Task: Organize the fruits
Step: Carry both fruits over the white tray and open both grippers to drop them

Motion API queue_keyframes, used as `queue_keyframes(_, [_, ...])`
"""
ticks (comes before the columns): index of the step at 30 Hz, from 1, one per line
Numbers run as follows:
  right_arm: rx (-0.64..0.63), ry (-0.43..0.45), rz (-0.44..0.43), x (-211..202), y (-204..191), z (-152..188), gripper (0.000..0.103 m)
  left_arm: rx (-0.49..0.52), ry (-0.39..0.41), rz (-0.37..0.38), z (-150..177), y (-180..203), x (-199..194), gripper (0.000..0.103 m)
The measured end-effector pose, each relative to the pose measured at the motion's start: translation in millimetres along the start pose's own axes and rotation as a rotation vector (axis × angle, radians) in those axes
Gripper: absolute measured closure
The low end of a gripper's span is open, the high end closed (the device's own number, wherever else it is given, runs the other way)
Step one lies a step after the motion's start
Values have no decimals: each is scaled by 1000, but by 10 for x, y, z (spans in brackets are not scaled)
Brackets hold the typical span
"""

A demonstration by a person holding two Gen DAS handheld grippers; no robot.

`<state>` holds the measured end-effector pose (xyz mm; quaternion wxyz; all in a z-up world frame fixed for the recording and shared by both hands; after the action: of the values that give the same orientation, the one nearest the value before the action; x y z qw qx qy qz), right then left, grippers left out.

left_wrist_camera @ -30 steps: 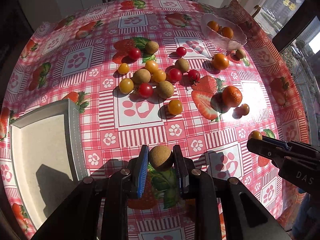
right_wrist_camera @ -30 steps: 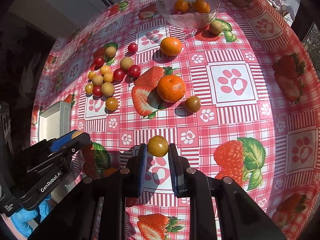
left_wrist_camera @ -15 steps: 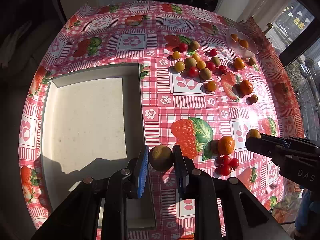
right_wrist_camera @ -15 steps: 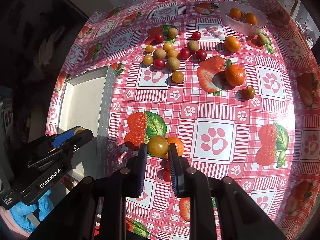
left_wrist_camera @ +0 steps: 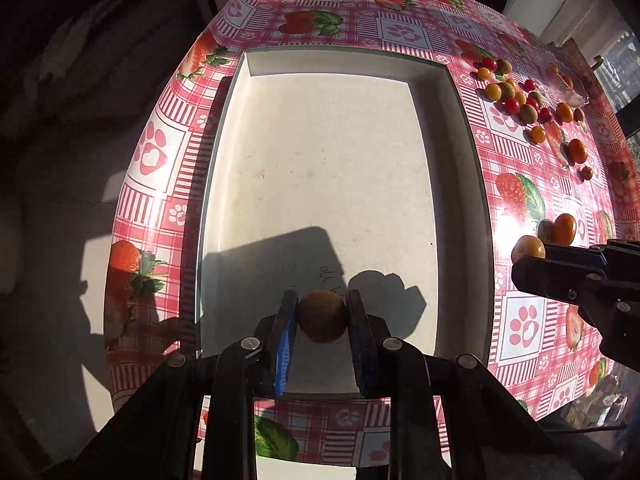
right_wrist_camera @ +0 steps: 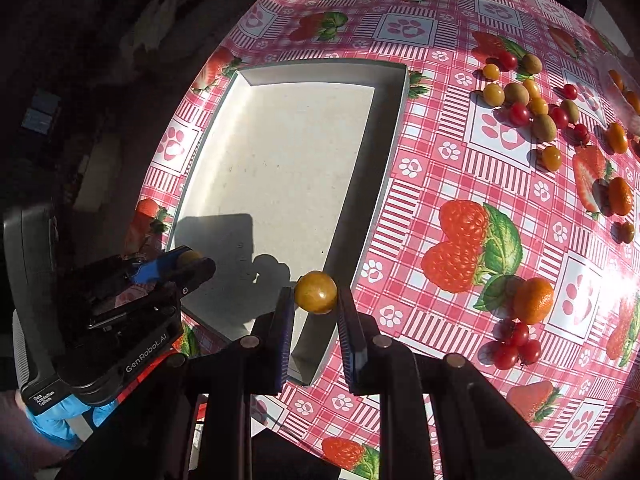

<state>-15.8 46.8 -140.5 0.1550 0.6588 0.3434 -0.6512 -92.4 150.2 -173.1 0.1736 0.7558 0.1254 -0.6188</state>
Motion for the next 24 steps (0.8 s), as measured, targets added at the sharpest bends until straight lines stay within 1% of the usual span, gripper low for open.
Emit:
queue_keyframes(5, [-46, -80, 10, 358, -238, 64, 80, 14, -29, -29, 81, -150, 177, 77])
queue_keyframes(10, [-64, -142, 41, 629, -301, 113, 80, 34, -65, -37, 155, -165, 349, 77])
queue_keyframes(15, [-92, -187, 66, 780, -347, 171, 78, 49, -80, -44, 210, -161, 426, 77])
queue_keyframes(16, [-94, -193, 72, 804, -352, 180, 78, 52, -80, -47, 213, -162, 428, 75])
queue_keyframes(17, [-97, -197, 77, 818, -352, 190, 78, 56, -80, -56, 212, -167, 428, 69])
queue_keyframes(18, [-96, -206, 77, 842, -356, 203, 77, 57, -79, -60, 211, -174, 429, 44])
queue_keyframes(19, [-95, -207, 71, 846, -364, 207, 74, 53, -66, -94, 205, -207, 420, 29])
queue_keyframes(20, [-96, -206, 72, 845, -367, 208, 69, 52, -53, -111, 202, -245, 404, 28])
queue_keyframes(21, [-94, -207, 65, 854, -381, 198, 66, 48, -62, -109, 215, -277, 412, 28])
queue_keyframes(22, [-92, -210, 61, 852, -379, 198, 57, 43, -75, -104, 230, -303, 427, 28])
queue_keyframes(23, [-89, -211, 59, 852, -378, 193, 48, 51, -71, -108, 233, -310, 416, 28])
queue_keyframes(24, [-81, -213, 55, 861, -380, 180, 46, 61, -72, -114, 237, -314, 402, 28])
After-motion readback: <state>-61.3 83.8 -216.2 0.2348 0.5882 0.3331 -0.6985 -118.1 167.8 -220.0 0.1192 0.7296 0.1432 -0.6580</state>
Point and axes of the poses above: each gripper's, at about its wrist camera, not at the fingertips, and x roughly the way its jaws point, y to its right, z to its underside, the point moved 7 cm from there along x, roughly the way its jaws point, and after that the axes turned 6 degrees about z, right-handed, at the moved point
